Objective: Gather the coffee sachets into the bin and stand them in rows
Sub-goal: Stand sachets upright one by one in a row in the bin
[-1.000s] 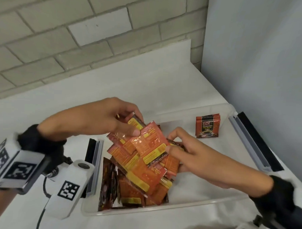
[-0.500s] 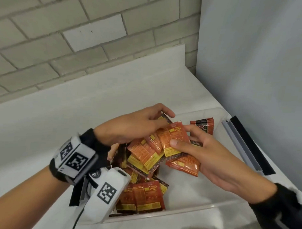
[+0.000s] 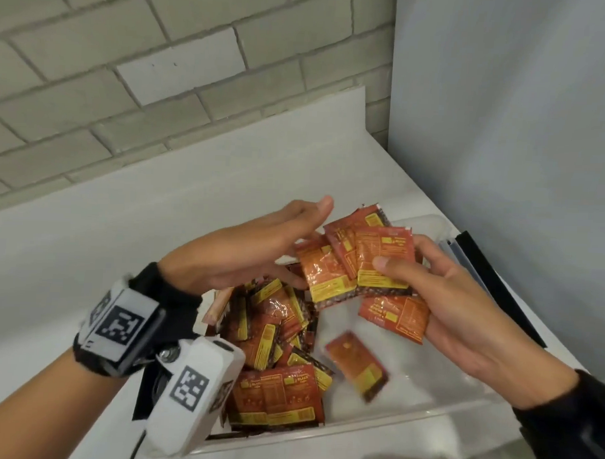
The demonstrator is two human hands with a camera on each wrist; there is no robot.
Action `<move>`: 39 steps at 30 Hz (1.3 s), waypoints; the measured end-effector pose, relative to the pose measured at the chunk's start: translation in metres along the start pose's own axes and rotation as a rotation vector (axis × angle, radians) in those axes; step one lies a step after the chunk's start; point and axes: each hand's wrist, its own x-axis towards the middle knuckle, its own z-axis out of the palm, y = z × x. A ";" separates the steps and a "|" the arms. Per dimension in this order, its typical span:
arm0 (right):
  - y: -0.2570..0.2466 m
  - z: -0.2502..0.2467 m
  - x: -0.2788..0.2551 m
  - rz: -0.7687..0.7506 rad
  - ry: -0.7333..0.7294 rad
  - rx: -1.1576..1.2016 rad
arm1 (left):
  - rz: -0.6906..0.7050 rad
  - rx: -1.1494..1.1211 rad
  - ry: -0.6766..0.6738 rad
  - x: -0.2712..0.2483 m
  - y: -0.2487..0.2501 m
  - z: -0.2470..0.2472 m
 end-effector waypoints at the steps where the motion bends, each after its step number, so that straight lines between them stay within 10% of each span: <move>1: -0.001 -0.001 0.000 -0.005 0.007 0.001 | -0.019 -0.044 -0.040 -0.001 -0.003 0.003; 11: -0.001 0.000 -0.008 -0.069 0.009 -0.015 | 0.032 -0.239 -0.005 0.011 0.008 0.046; 14: -0.017 -0.017 -0.011 -0.181 0.130 0.025 | 0.032 0.048 0.042 0.017 0.009 0.042; 20: -0.024 -0.033 -0.015 -0.246 0.213 -0.004 | 0.064 1.054 -0.669 0.033 -0.005 0.062; 25: -0.021 -0.030 -0.016 -0.260 0.177 -0.023 | 0.098 1.380 -0.877 0.047 -0.015 0.085; 32: -0.018 -0.030 -0.014 -0.266 0.152 -0.038 | 0.003 1.484 -0.941 0.033 -0.021 0.070; 39: -0.017 -0.031 -0.014 -0.284 0.128 -0.047 | 0.011 1.153 -0.671 0.021 -0.018 0.048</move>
